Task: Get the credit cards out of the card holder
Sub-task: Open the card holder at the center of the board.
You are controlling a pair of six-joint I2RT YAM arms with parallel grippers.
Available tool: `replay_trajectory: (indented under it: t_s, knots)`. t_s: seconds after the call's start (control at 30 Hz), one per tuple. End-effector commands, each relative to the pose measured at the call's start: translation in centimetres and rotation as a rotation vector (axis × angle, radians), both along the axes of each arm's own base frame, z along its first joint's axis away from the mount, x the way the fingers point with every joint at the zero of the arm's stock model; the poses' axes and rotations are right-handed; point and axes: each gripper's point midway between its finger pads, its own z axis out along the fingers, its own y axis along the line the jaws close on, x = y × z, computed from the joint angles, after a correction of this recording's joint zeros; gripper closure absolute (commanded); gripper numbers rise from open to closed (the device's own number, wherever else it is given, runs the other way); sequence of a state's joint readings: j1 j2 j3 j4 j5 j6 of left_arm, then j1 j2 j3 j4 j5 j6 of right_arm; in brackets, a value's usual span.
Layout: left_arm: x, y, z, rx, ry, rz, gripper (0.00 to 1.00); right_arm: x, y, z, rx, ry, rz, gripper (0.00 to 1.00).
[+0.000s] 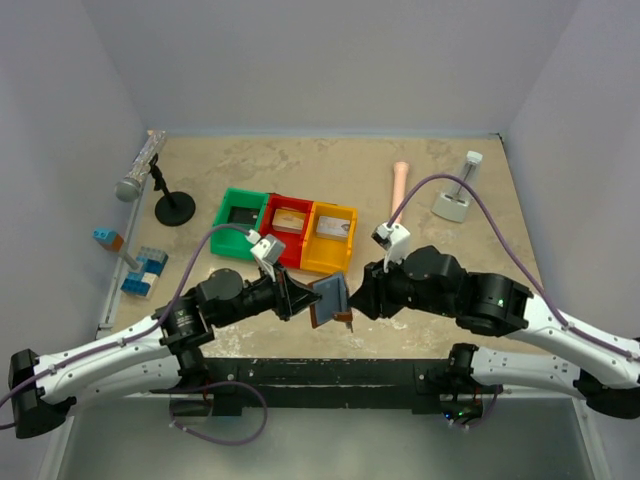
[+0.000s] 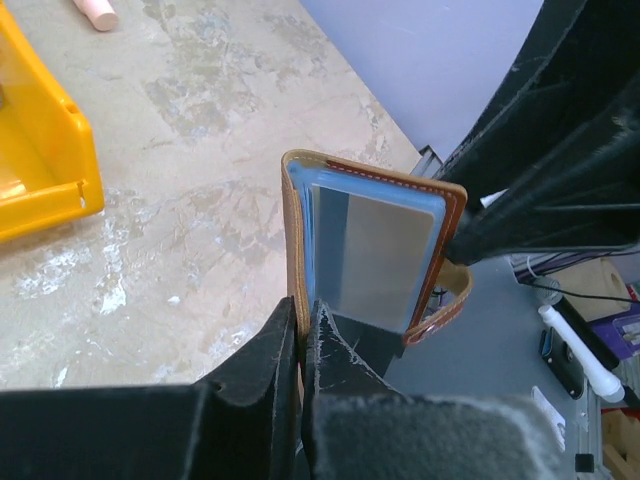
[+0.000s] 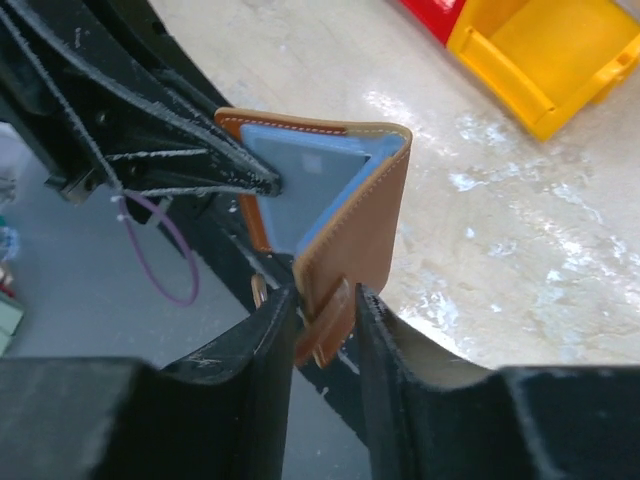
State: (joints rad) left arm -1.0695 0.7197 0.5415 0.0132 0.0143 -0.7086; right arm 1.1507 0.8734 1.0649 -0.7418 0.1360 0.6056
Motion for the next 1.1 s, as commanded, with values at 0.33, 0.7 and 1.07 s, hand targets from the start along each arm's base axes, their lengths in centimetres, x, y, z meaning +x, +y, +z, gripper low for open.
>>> replay_trajectory:
  t_s: [0.33,0.7,1.07]
  knots:
    - [-0.9,1.9,3.7,0.037,-0.033,-0.006,1.00,-1.4,1.2,3.7,0.174,-0.045,0.100,0.40]
    - [-0.5,2.4,4.6,0.069,-0.019,0.030,1.00,-0.8,3.0,3.5,0.113,-0.015,0.113,0.31]
    - [-0.7,2.1,4.4,0.060,-0.010,0.017,1.00,0.7,3.4,2.6,0.017,-0.014,0.057,0.27]
